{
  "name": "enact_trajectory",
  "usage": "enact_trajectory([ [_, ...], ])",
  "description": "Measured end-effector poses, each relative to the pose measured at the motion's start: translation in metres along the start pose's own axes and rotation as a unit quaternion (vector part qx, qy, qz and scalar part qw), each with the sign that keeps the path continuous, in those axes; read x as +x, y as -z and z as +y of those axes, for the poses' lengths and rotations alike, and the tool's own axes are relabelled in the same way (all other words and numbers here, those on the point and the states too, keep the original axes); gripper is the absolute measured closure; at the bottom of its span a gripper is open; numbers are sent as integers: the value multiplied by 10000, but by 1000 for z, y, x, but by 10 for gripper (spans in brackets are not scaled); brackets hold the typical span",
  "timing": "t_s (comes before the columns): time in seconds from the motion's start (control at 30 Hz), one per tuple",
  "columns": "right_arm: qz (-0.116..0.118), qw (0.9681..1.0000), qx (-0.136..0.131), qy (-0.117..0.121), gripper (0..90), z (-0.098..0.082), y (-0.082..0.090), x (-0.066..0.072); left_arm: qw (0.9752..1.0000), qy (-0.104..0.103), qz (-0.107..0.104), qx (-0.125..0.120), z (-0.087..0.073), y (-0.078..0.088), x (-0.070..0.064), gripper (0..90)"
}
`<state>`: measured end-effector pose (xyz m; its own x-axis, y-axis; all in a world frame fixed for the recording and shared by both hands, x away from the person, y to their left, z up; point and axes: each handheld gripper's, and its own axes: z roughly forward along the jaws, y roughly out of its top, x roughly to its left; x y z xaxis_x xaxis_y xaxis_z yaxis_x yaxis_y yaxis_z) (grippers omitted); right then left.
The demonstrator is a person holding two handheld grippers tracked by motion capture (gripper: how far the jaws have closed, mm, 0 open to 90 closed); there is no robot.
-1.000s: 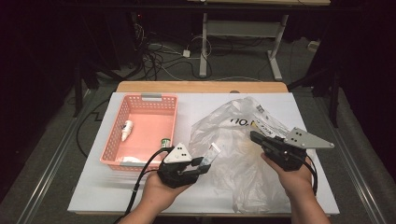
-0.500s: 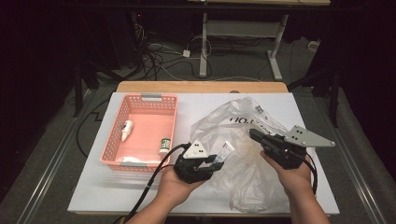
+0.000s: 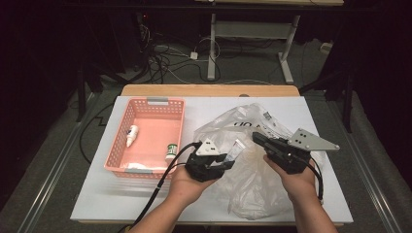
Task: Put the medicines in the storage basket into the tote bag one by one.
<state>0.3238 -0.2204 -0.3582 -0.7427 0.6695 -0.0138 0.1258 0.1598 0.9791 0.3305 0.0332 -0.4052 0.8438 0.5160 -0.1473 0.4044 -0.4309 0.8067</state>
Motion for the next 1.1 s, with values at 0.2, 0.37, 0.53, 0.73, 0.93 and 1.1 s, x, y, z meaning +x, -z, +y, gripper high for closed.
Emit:
enact_trajectory([
  [0.2,-3,10000,-9,-36,900,-1,2,-3,10000,63,-17,58,2,-21,0,661],
  [0.37,-25,10000,-15,-82,900,-4,3,-6,9999,34,97,87,9,-39,-1,661],
  [0.53,-58,9999,-34,-117,900,-4,5,-9,9997,94,198,132,14,-59,1,660],
  [0.73,-89,9998,-76,-140,900,-4,9,-12,9990,121,369,212,16,-81,5,660],
  [0.93,-99,9998,-83,-136,900,-4,11,-14,9980,181,578,182,15,-97,11,660],
  [1.1,-118,9997,-106,-159,900,-4,12,-16,9977,228,611,167,13,-104,16,659],
])
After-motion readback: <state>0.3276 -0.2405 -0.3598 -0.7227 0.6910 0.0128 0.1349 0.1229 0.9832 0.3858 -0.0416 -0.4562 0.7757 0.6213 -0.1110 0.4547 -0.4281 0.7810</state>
